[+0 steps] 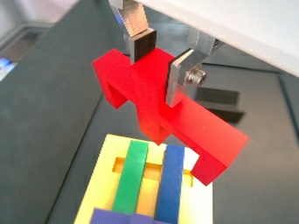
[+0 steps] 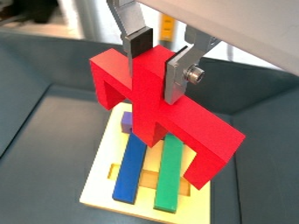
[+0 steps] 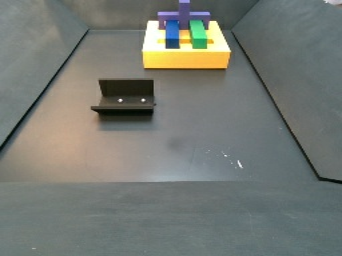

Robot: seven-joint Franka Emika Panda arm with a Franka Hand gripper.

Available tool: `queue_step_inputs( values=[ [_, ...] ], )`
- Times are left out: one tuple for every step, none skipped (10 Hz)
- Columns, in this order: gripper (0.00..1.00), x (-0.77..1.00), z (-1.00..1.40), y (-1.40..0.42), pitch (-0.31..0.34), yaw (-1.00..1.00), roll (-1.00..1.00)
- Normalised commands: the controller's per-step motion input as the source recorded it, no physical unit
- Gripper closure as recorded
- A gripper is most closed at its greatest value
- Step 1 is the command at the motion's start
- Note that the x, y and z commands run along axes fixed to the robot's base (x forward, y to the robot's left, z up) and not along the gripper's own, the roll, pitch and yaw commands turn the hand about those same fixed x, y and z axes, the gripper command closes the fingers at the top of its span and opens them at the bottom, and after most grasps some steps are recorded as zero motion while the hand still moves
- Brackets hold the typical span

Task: Pick up the red object. Move up. Move to above the board. Insert the red object.
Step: Move to above the board, then insert the red object.

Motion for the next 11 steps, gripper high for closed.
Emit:
queue_step_inputs(
  values=[
    [1.0,0.05,0.02,-0.09,0.059,1.0,0.06],
    [1.0,0.04,0.02,-0.09,0.067,1.0,0.07],
    [1.0,0.05,0.02,-0.06,0.079,1.0,0.08],
    [1.0,0.05,0.02,-0.04,0.096,1.0,0.09],
    [1.0,0.05,0.02,-0.04,0.126,0.97,0.12],
    [1.0,0.06,0.02,-0.04,0.125,0.71,0.12],
    [1.0,0.06,0.02,-0.03,0.122,0.4,0.12],
    [1.0,0.06,0.03,-0.03,0.119,0.24,0.12],
    [1.0,0.0,0.0,0.0,0.0,0.0,-0.02],
    [1.0,0.0,-0.41,0.05,-0.134,-0.02,-0.23],
    [1.0,0.02,-0.4,0.02,-0.196,0.0,-0.35]
  ],
)
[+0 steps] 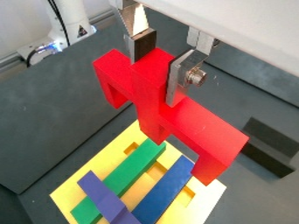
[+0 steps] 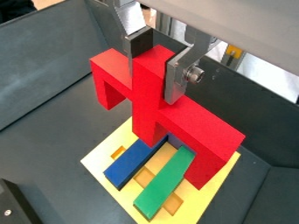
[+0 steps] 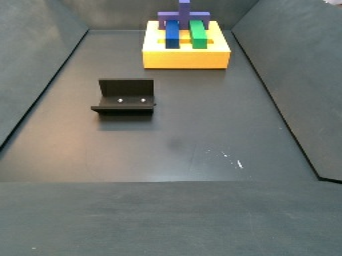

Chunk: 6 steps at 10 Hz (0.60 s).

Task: Pick up the red object. Move up. Move to above the board. Insert the red object.
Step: Insert the red object.

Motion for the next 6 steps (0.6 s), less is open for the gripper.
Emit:
queue_step_inputs(
  values=[
    [1.0,0.07,-0.32,0.02,-0.216,0.0,-0.38],
    [1.0,0.06,-0.27,0.04,-0.216,0.01,-0.4],
    [1.0,0.1,-0.33,0.12,-0.191,0.09,-0.38],
    [1.0,0.04,-0.48,0.26,-0.154,0.08,-0.33],
    [1.0,-0.01,-0.67,0.29,-0.171,0.03,-0.18],
    [1.0,-0.07,-0.76,0.0,-0.066,0.0,0.26]
  ],
)
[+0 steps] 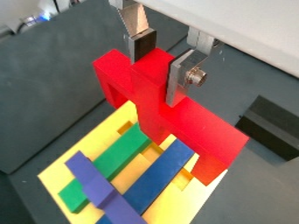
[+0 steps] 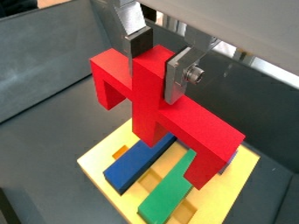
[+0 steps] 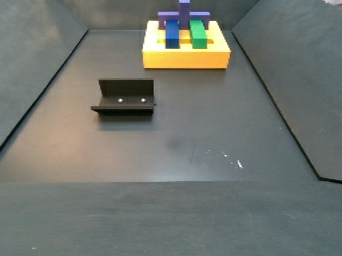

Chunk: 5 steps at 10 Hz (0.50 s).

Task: Pick up the red object. Move up. Move to above the board. Insert the red object.
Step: Insert the red object.

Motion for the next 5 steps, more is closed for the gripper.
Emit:
queue_step_inputs(
  values=[
    [1.0,0.0,-0.77,0.0,-0.059,0.0,0.29],
    [1.0,0.0,-0.68,-0.05,-0.01,0.0,0.35],
    [1.0,0.0,-0.56,0.0,0.0,0.0,0.25],
    [1.0,0.0,-0.33,0.0,0.001,0.0,0.12],
    [1.0,0.0,-0.24,0.0,0.0,0.0,0.01]
  ],
)
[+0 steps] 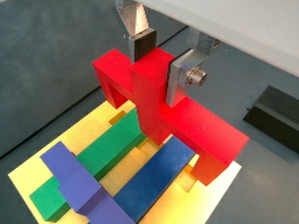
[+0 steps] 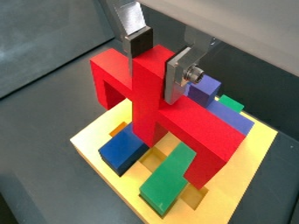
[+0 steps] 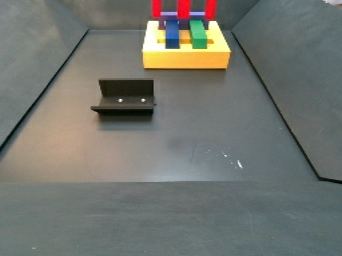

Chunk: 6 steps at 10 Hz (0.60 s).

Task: Pick up the red object. Move up. Move to above the board. Insert the red object.
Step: Insert the red object.

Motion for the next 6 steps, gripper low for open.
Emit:
queue_step_inputs(
  values=[
    [1.0,0.0,-0.21,0.0,0.0,0.0,-0.02],
    [1.0,0.0,-0.17,0.0,-0.041,0.0,-0.08],
    [1.0,-0.11,-0.19,0.02,-0.074,0.0,-0.09],
    [1.0,-0.14,-0.23,0.0,-0.109,0.01,-0.13],
    [1.0,-0.06,-0.2,0.0,-0.127,0.03,-0.21],
    [1.0,-0.04,-0.23,0.0,-0.147,0.03,-0.23]
  ],
)
